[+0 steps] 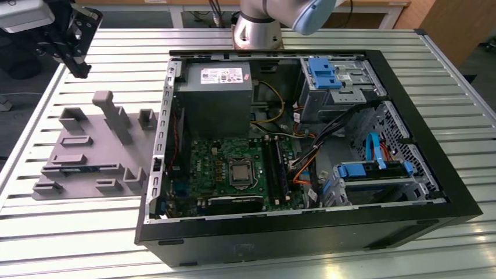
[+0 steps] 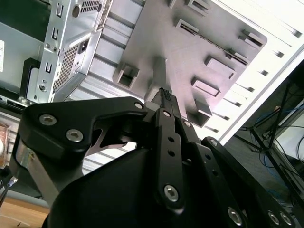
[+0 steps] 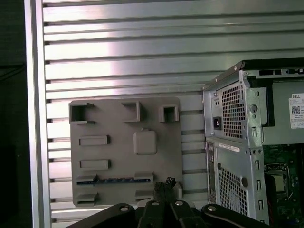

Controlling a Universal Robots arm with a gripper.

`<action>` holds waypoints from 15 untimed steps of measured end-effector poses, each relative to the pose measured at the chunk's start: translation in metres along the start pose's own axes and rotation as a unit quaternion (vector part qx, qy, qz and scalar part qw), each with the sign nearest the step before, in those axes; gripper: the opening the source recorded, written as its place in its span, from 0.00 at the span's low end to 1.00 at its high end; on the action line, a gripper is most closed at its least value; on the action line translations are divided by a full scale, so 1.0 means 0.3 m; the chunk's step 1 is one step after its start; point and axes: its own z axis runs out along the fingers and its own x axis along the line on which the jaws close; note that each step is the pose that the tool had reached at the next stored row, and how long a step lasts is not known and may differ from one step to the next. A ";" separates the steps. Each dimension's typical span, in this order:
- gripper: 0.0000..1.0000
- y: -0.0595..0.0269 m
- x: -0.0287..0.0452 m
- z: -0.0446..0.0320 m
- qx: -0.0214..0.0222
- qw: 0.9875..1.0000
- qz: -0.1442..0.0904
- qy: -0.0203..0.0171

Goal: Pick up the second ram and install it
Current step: 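Reach for the second ram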

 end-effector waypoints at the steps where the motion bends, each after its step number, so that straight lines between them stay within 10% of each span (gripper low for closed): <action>1: 0.11 0.000 0.004 0.000 0.000 1.000 0.000 0.000; 15: 0.11 -0.011 0.030 -0.001 0.000 1.000 0.000 0.000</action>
